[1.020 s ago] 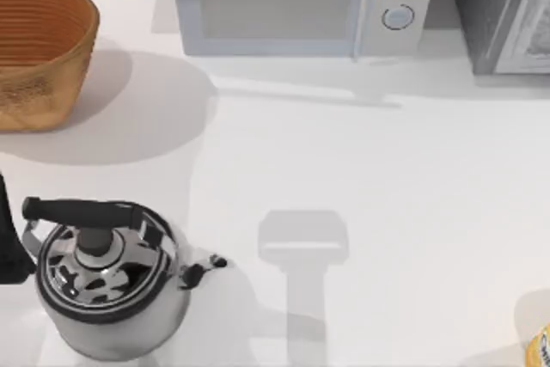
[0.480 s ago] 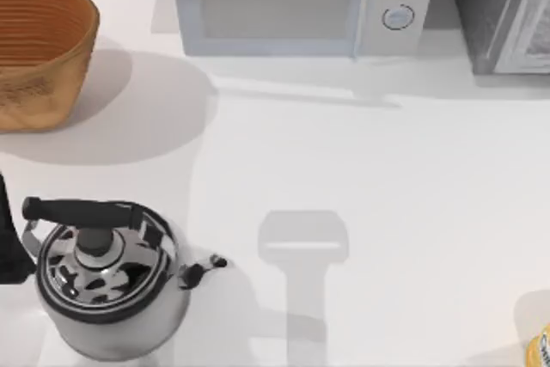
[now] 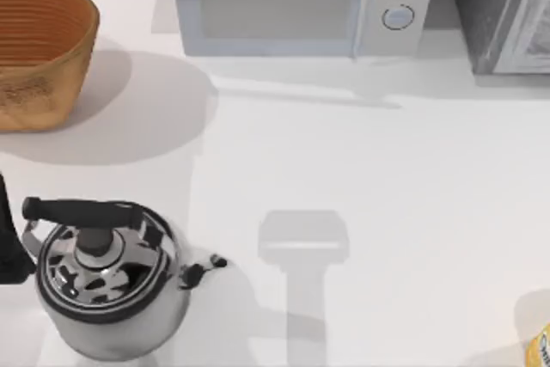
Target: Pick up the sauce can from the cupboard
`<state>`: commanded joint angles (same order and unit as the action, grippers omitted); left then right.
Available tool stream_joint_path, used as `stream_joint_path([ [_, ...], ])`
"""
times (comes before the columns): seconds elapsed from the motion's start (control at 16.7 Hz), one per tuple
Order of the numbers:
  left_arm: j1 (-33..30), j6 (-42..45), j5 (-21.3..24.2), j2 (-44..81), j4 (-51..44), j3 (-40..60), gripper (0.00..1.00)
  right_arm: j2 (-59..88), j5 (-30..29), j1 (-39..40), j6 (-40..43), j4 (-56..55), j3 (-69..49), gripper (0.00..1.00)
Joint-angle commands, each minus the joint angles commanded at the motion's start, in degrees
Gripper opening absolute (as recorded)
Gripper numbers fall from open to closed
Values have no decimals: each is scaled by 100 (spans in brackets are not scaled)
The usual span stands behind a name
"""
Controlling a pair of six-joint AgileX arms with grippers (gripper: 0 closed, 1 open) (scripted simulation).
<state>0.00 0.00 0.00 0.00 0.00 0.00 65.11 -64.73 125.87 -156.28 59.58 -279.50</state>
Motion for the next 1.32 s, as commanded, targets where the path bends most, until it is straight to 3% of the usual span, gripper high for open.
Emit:
stream_joint_path([
  [0.3,0,0,0,0,0,0,100,167,-562,1693,-1438,542,-2494,0],
  [0.54,0,0,0,0,0,0,100,42,-764,2533,-2011,720,-3414,0],
  [1.02,0,0,0,0,0,0,100,36,-769,2644,-2090,721,-3488,0],
  [1.32,0,0,0,0,0,0,100,-71,-157,3248,-2259,1040,-3058,0],
])
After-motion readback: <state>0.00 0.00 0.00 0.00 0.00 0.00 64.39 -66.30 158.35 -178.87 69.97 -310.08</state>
